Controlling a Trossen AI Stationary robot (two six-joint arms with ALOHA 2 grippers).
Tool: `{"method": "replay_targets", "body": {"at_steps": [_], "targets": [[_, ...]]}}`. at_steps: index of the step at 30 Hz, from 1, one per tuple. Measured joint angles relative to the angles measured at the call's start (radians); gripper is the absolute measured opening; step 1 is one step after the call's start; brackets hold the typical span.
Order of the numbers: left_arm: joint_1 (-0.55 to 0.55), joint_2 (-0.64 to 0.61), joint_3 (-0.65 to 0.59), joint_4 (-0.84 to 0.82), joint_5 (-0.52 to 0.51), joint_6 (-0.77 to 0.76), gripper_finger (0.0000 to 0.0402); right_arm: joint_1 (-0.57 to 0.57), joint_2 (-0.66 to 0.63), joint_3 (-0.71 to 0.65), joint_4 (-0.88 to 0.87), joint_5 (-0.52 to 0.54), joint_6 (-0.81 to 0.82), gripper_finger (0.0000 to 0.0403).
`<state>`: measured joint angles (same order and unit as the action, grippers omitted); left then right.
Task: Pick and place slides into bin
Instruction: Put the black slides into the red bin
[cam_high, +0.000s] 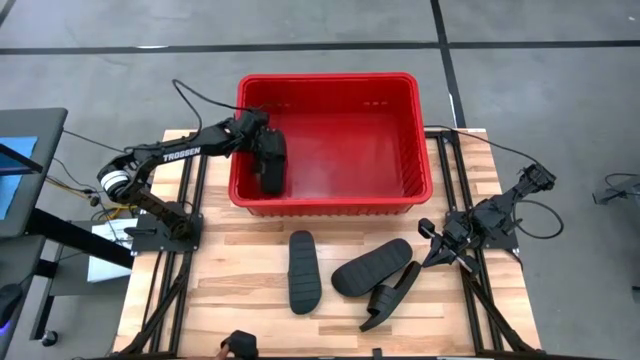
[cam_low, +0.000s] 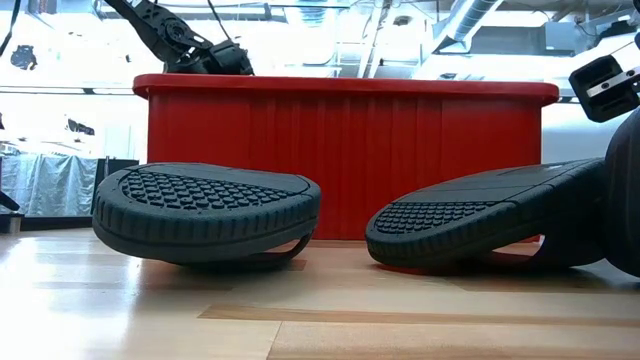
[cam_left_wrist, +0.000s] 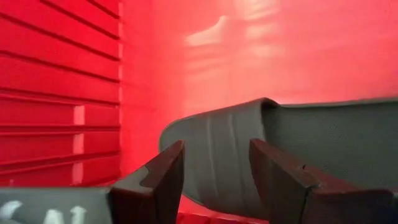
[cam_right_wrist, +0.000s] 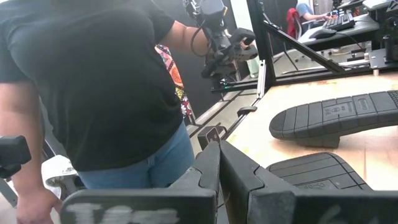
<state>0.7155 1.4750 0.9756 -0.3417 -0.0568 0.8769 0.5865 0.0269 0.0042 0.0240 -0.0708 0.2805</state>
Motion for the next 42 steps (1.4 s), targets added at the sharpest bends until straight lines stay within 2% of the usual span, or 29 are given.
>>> {"method": "replay_targets", "body": {"at_steps": [7,11,18,22,26,30,34,36,38,42], "targets": [[0.000,-0.002,0.001,0.095,-0.012,0.000,0.0172,0.000,0.000,0.000,0.000,0.000,0.000,0.0000],[0.000,-0.003,0.050,0.126,-0.009,-0.036,0.0172,0.000,0.000,0.000,0.000,0.000,0.000,0.0000],[-0.001,-0.003,0.216,0.128,0.075,-0.232,0.0172,0.000,0.000,0.000,0.000,0.000,0.000,0.0000],[-0.002,-0.003,0.329,0.083,0.143,-0.422,0.0172,0.000,0.000,0.000,0.000,0.000,0.000,0.0000],[0.009,-0.003,0.434,0.007,0.293,-0.667,0.0172,0.000,0.000,0.000,0.000,0.000,0.000,0.0000],[0.024,-0.003,0.512,-0.040,0.556,-0.884,0.0172,0.000,0.000,0.000,0.000,0.000,0.000,0.0000],[0.029,-0.006,0.566,-0.041,0.849,-1.006,0.0172,0.000,0.000,0.000,0.000,0.000,0.000,0.0000],[0.023,-0.023,0.567,-0.029,0.936,-1.060,0.0172,0.000,0.000,0.000,0.000,0.000,0.000,0.0000],[0.002,-0.047,0.567,-0.015,0.925,-1.113,0.0172,0.000,0.000,0.000,0.000,0.000,0.000,0.0000],[-0.048,-0.134,0.556,0.020,0.754,-1.168,0.0172,0.000,0.000,0.000,0.000,0.000,0.000,0.0000]]}}
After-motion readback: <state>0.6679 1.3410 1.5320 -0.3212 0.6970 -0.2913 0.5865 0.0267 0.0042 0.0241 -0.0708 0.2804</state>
